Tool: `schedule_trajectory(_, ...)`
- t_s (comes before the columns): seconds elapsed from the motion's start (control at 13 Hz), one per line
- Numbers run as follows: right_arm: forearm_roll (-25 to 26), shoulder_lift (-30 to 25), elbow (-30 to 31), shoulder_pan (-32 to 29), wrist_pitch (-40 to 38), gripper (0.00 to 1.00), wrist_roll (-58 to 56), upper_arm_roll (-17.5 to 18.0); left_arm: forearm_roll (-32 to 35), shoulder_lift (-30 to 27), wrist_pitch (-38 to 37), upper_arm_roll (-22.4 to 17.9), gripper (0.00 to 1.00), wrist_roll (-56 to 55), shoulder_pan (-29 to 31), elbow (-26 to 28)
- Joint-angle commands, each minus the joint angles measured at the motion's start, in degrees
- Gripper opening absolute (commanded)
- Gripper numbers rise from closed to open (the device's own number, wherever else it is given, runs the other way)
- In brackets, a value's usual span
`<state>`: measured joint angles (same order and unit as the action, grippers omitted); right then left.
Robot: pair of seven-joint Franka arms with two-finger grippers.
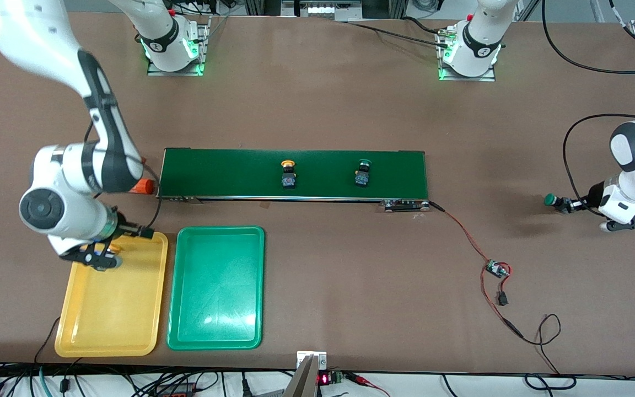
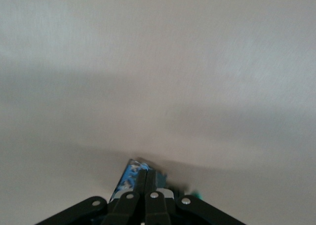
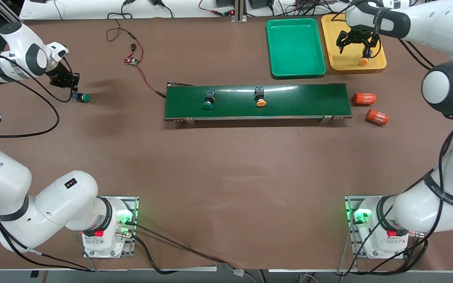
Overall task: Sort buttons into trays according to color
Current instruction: 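Move the right gripper back over an orange-capped button on the belt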
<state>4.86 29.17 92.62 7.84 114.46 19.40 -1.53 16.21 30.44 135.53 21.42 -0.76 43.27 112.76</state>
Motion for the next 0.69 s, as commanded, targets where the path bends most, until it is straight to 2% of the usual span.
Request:
schedule_trajectory(0.0,-3.97,-14.81,12.03,-0.19,-4.83,1.00,0.55,1.35,1.63,-1.52,-2.90,-0.67,0.21,-0.21,-0.12,1.76)
schedule_trajectory(0.15,-5.38,-23.42,19.31,0.68,-3.90,1.00,0.72,3.80,1.63,-2.05,-2.99,-0.67,0.28,-0.29,-0.47,1.50)
schedule_trajectory(0.31,-7.84,-30.37,25.73,2.87,-2.58,1.00,3.95,4.17,1.63,-2.14,-2.99,-0.67,0.33,-0.29,-0.47,1.49)
schedule_trajectory(0.46,-7.77,-33.38,29.44,9.01,-1.79,1.00,11.58,4.17,1.63,-2.14,-2.99,-0.67,0.36,-0.29,-0.47,1.41)
schedule_trajectory(0.61,-7.15,-33.39,31.29,15.95,1.36,1.00,18.36,4.25,1.54,-2.14,-2.99,-0.59,0.47,-1.60,-0.47,0.71)
